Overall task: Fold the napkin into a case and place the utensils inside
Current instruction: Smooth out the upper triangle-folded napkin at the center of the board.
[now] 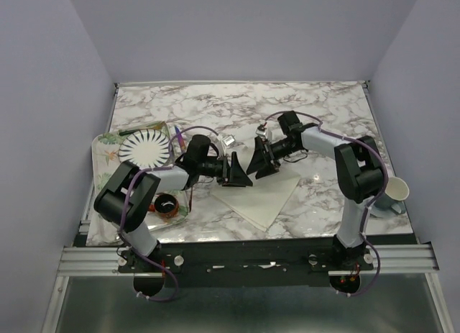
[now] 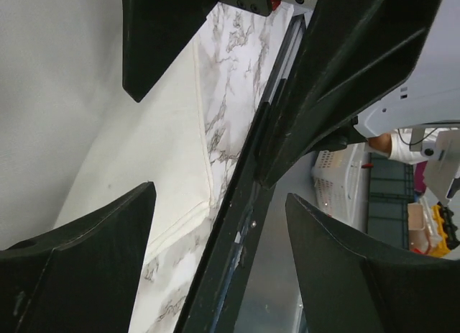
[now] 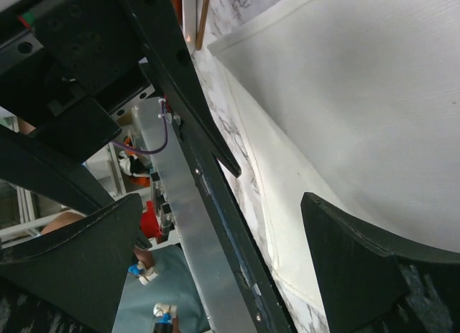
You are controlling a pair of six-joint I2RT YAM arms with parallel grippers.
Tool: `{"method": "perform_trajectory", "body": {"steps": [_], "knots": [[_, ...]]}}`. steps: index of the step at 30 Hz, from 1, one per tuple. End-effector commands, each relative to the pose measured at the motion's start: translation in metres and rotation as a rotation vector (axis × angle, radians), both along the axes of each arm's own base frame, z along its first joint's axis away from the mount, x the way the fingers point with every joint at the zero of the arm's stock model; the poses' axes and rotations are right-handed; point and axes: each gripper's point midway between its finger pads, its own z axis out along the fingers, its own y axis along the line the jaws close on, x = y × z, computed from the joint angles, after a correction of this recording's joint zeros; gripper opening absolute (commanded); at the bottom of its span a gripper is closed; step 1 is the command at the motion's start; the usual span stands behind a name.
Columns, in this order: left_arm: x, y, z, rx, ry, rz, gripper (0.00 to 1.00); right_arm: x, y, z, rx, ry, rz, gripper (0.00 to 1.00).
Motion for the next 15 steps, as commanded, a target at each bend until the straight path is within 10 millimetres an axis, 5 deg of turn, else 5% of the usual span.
{"method": "perform_trajectory", "body": {"steps": [1,15], "knots": [[0.005,0.001,-0.003,-0.037,0.031,-0.008,0.81,0.010,0.008,-0.008,0.016,0.022,-0.005,1.00],[0.000,0.026,-0.085,0.067,0.233,0.022,0.79,-0.008,-0.024,-0.078,-0.050,0.177,-0.035,1.00]]}}
